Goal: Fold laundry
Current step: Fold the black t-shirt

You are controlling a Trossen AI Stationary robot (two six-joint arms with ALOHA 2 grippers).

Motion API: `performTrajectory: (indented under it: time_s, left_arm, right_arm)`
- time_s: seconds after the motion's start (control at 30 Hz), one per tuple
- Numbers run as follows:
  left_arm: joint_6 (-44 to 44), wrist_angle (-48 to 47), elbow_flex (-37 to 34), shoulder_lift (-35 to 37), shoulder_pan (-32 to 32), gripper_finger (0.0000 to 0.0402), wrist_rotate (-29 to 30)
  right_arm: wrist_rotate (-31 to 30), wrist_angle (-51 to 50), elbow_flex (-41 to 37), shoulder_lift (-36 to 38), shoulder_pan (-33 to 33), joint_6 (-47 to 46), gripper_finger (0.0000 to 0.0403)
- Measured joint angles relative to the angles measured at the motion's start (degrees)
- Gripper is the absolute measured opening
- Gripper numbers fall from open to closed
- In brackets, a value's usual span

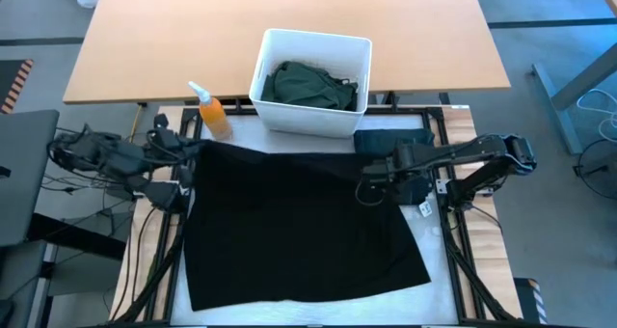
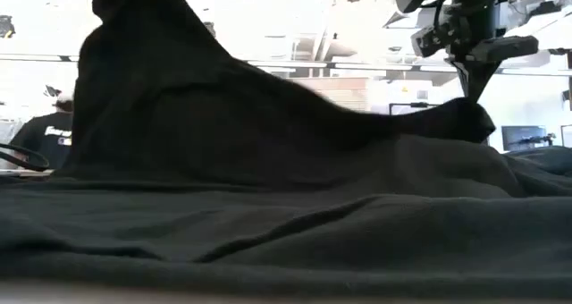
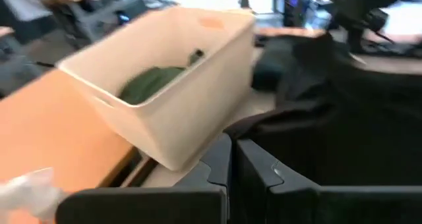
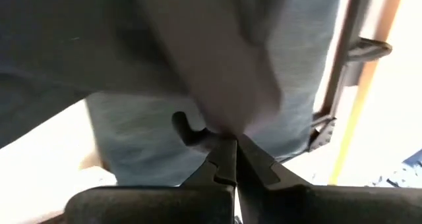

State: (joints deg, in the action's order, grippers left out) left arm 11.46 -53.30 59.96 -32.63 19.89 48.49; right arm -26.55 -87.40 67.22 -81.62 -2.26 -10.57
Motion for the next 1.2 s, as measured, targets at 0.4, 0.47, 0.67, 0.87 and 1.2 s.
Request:
performTrajectory:
  time_s: [0.4, 0.47, 0.67, 0.87, 1.2]
  left_arm:
    - [15.2, -12.7, -5.3, -5.4, -0.3, 0.0, -25.1]
    - [17.6, -12.7, -8.3, -6.5, -0.3, 0.0, -29.9]
    - [20.8, -7.9, -17.4, -10.5, -0.3, 0.0, -38.1]
    - [22.3, -6.5, -19.7, -13.5, -0.3, 0.0021, -37.7]
    - [26.0, -6.9, -19.6, -12.1, -0.3, 0.0097, -42.7]
  right_arm:
    - [21.9, 2.7, 0.0, 0.0, -6.1, 0.2, 0.0021]
    - [23.6, 4.1, 0.0, 0.0, -7.4, 0.1, 0.0021]
    - [24.0, 8.1, 0.0, 0.0, -9.2, -2.2, 0.0029]
    - [25.0, 7.5, 0.0, 0.0, -8.9, -4.9, 0.0066]
    - [31.0, 8.2, -0.3, 0.0, -13.1, -24.1, 0.0155]
